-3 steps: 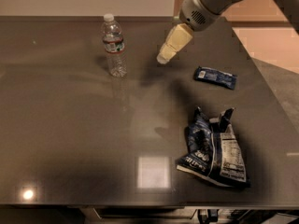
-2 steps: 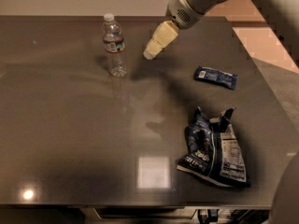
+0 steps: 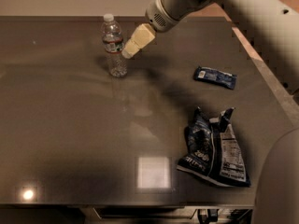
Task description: Knock water bottle over
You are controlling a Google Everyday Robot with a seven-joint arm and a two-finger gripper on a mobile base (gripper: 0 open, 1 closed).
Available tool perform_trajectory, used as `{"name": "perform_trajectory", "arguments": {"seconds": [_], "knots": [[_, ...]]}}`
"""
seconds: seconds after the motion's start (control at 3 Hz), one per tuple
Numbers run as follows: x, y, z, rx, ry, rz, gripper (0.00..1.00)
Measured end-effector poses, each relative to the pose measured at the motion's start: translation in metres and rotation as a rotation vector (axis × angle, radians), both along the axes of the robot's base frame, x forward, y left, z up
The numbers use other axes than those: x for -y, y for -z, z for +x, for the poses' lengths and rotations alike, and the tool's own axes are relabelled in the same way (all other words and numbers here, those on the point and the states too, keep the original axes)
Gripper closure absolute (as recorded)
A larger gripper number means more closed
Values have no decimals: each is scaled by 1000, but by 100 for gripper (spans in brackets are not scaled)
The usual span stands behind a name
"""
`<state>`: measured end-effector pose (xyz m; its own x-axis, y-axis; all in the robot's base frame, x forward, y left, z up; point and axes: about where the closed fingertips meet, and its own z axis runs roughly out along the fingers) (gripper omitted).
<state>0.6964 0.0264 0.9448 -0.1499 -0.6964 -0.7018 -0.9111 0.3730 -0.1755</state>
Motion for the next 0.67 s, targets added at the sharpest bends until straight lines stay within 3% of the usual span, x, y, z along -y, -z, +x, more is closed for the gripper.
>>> {"name": "perform_trajectory", "arguments": {"seconds": [0.67], "knots": [[-48,10,1,16,-24,79,0]]}}
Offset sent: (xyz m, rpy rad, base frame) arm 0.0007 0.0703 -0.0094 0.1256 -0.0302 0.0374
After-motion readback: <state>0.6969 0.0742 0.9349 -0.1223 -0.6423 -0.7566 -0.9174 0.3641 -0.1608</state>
